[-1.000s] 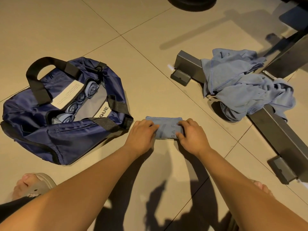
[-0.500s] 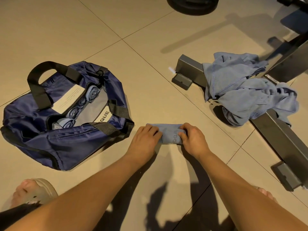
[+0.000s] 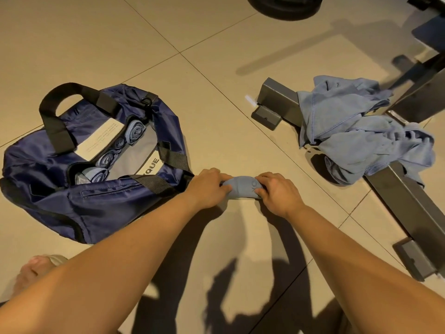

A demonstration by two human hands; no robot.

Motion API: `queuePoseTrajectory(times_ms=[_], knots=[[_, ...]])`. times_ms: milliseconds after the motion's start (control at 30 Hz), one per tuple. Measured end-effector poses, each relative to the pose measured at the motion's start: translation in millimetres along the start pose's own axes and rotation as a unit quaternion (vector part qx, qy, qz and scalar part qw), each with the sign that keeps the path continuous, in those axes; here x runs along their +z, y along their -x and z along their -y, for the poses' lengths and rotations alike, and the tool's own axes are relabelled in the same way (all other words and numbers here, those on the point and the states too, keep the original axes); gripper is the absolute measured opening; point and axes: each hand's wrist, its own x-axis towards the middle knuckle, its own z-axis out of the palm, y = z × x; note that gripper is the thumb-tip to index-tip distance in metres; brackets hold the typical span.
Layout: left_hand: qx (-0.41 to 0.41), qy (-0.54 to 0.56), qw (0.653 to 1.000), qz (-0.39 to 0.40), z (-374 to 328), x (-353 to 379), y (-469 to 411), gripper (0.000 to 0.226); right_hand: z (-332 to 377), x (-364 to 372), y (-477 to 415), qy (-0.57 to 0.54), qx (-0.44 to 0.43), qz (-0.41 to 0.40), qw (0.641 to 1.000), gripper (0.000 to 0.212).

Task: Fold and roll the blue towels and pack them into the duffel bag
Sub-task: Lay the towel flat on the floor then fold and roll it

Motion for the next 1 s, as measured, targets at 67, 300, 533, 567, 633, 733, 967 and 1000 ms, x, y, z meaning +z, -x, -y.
queuePoseTrajectory(times_ms=[67, 300, 533, 567, 633, 733, 967, 1000], knots=[[-0.023, 0.011, 1.000, 0.006, -6, -6, -6, 0.032, -1, -2, -6, 0.000, 0.011, 0.029, 1.000, 0.029], [-0.206, 0.268, 0.941, -0.013, -4, -4, -17, 0.036, 1, -4, -5, -0.009, 0.011, 0.043, 0.999, 0.025], [-0.282, 0.350, 0.892, 0.039, -5, -7, -10, 0.086, -5, -6, 9, -0.059, 0.009, 0.056, 0.997, 0.022], [-0.283, 0.354, 0.890, 0.057, -6, -8, -10, 0.088, -6, -6, 12, -0.068, 0.011, 0.058, 0.996, 0.022], [-0.291, 0.352, 0.886, 0.083, -9, -11, -8, 0.089, -5, -6, 16, -0.085, 0.016, 0.065, 0.994, 0.023], [-0.305, 0.369, 0.872, 0.098, -11, -13, -1, 0.083, 1, -5, 21, -0.109, 0.023, 0.071, 0.991, 0.025], [-0.244, 0.480, 0.842, 0.033, -16, -17, 16, 0.037, 17, -6, 45, -0.200, 0.074, 0.022, 0.977, 0.030], [-0.211, 0.465, 0.860, 0.002, -16, -20, 18, 0.034, 20, -9, 47, -0.204, 0.078, 0.028, 0.976, 0.031]])
